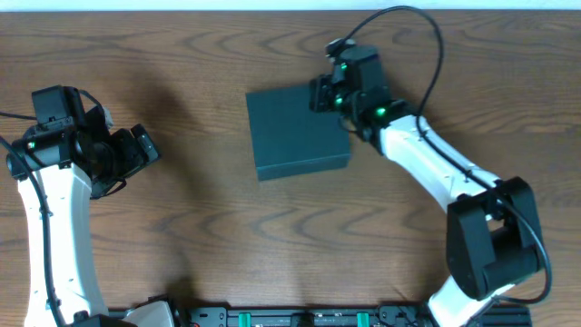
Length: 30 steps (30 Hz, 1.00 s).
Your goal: Pack container
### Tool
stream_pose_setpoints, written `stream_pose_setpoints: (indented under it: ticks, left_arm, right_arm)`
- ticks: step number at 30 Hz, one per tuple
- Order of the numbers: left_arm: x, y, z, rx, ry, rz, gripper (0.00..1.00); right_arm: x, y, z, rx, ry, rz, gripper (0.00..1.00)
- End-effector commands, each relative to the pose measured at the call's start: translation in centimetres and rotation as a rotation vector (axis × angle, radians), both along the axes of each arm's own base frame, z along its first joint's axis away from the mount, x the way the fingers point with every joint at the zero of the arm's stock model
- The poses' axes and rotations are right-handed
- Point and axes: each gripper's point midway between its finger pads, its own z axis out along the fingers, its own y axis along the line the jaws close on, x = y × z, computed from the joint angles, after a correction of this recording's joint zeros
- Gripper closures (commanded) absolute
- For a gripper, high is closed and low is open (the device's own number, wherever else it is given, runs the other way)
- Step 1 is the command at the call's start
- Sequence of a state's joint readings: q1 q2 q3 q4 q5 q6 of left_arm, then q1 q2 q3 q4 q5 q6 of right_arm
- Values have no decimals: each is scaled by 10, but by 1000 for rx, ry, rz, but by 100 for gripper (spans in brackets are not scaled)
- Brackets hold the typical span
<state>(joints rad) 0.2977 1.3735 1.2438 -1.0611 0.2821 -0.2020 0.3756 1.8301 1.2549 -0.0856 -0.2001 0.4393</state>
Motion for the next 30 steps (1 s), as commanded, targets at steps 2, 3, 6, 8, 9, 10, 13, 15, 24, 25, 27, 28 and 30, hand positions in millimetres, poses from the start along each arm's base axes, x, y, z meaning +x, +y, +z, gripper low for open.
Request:
stream_pose_setpoints:
  ticks: [2,3,6,8,9,10,13,15,24,25,27,28,30]
  left_arm:
    - [0,2,-2,2,5,-2,5]
    - [0,2,-2,2,5,-2,5]
    - [0,1,-2,1,5,-2,5]
    - [0,1,-2,1,5,-2,5]
    - [0,1,-2,1,5,-2,5]
    - [0,2,-2,2,5,-2,5]
    - [0,2,-2,2,5,-2,5]
    - [0,1,-2,1,5,-2,5]
    - [0,1,-2,1,5,-2,5]
    - [0,2,-2,2,5,-2,5]
    - [0,2,-2,2,5,-2,5]
    - [0,1,-2,1,5,-2,5]
    - [0,2,-2,2,5,-2,5]
  right_arm:
    - [12,-15,-14,-23,18,-16,99]
    - [12,-16,-18,-22,26,-11,99]
    - [12,-14,-28,-11,48,4,99]
    - [13,-14,-37,-17,63,3,99]
    - [14,-15,-41,-19,66,1,99]
    - [15,-17,-45,-22,69,-4,99]
    - [16,-23,-55,-33,89,-18,99]
    - [15,-27,-60,-40,110,-25,99]
    - [8,-67,-82,-200,171,-93,99]
    - [6,-71,-84,-217,182,-97,99]
    - [2,-79,-90,-253,198,-107,99]
    - [1,-83,-92,-269,201,-115,99]
    - [-2,-88,-96,-304,209,-118,99]
